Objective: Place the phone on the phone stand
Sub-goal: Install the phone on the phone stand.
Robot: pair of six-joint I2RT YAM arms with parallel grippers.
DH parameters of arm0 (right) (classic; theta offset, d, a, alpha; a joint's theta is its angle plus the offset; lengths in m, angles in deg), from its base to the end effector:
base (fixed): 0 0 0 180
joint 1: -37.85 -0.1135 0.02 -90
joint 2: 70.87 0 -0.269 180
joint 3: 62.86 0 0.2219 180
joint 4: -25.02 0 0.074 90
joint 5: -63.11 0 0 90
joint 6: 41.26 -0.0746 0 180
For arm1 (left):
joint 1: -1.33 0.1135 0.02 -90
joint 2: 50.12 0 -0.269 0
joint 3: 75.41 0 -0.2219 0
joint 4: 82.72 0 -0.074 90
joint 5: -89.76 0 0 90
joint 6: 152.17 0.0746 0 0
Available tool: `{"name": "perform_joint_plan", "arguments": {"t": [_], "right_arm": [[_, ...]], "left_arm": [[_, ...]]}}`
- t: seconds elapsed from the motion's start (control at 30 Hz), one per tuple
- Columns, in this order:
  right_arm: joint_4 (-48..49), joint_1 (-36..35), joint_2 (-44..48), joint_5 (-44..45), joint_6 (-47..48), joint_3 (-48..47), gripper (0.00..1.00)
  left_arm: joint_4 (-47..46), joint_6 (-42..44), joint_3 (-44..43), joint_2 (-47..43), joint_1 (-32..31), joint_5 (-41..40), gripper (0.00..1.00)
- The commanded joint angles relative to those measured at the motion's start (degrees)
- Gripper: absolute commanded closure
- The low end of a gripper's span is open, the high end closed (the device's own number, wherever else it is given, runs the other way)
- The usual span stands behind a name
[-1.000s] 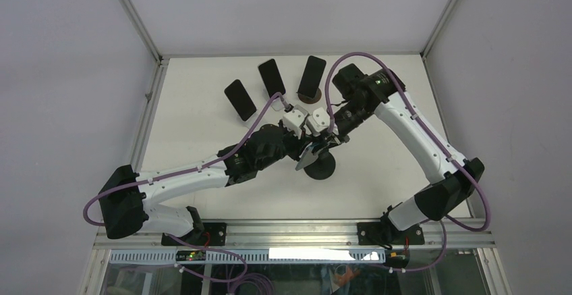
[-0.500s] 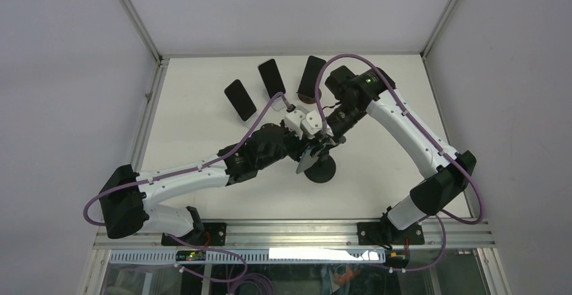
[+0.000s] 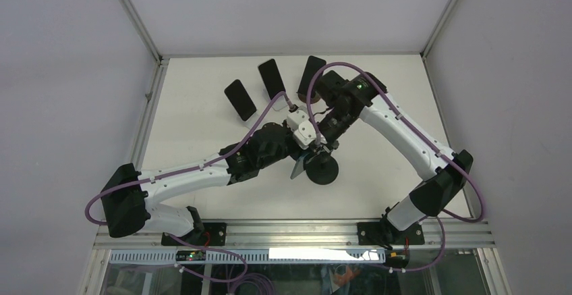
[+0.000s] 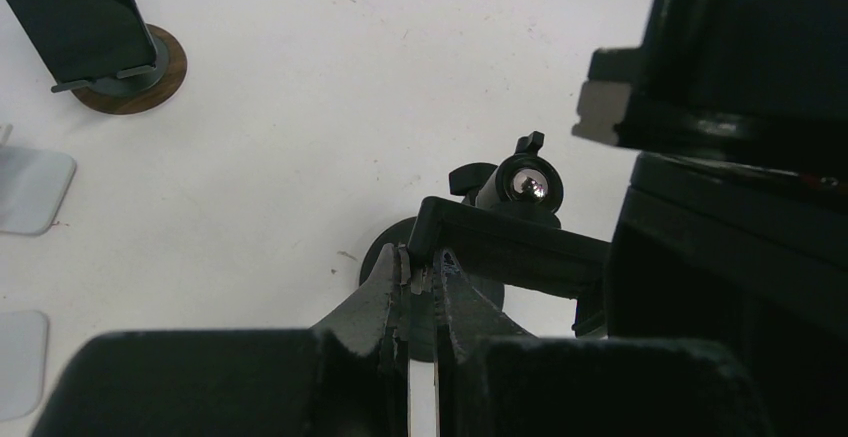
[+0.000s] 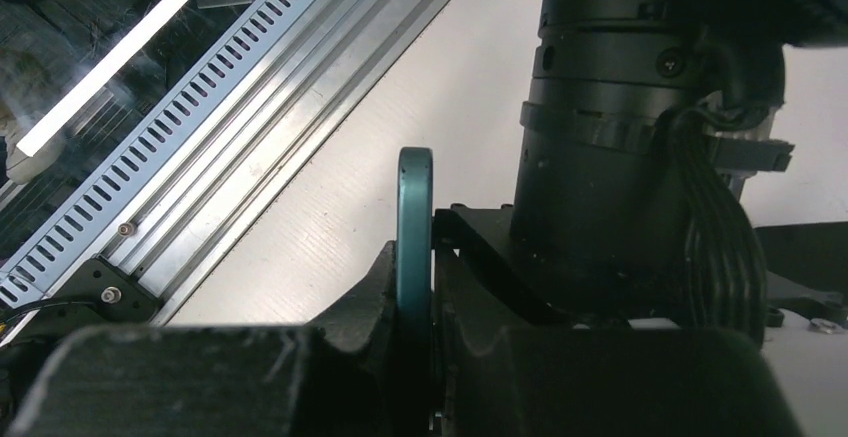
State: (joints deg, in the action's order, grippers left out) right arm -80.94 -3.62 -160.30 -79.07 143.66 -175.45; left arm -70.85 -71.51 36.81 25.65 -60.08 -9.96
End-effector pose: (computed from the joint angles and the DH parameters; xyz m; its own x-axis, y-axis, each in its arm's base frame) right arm 0.1381 0.2007 0.3510 0.5422 -0.3361 -0.7701 -0.6995 -0.6884 -0.1921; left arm 0.1605 -0.2683 0.2933 -0.2885 0.1952 -0.9374 0.7526 0.6514 -0.0960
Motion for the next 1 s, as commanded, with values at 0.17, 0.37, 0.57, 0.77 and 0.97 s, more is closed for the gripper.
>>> {"name": "perform_joint_plan", "arguments": {"t": [0.17,0.37,0.57,0.77,0.97], "right_arm": [[2.25,6.31,4.86,-0.4,-0.11,1.18,1.0],[0.0,10.51,6.27,-1.29,1.11,2.3,1.0],[-0.52,10.93,7.52,-2.02,-4.42,3.17,1.0],[3.14,10.99,9.61,0.96,-14.68,6.58,1.0],[5.48,11.55,10.69,6.99,-25.07,7.85,1.0]], "left_arm": [[-4.8,0.59,-2.21,-1.91,-0.15,1.72,1.0],[-4.47,0.94,-2.25,-1.93,-0.12,1.35,1.0],[-3.91,1.14,-2.32,-2.26,-0.13,-1.84,1.0],[-4.8,1.38,-1.84,-2.59,-0.12,-4.68,1.0],[-6.93,1.7,-0.46,-3.21,-0.14,-7.78,1.0]]}}
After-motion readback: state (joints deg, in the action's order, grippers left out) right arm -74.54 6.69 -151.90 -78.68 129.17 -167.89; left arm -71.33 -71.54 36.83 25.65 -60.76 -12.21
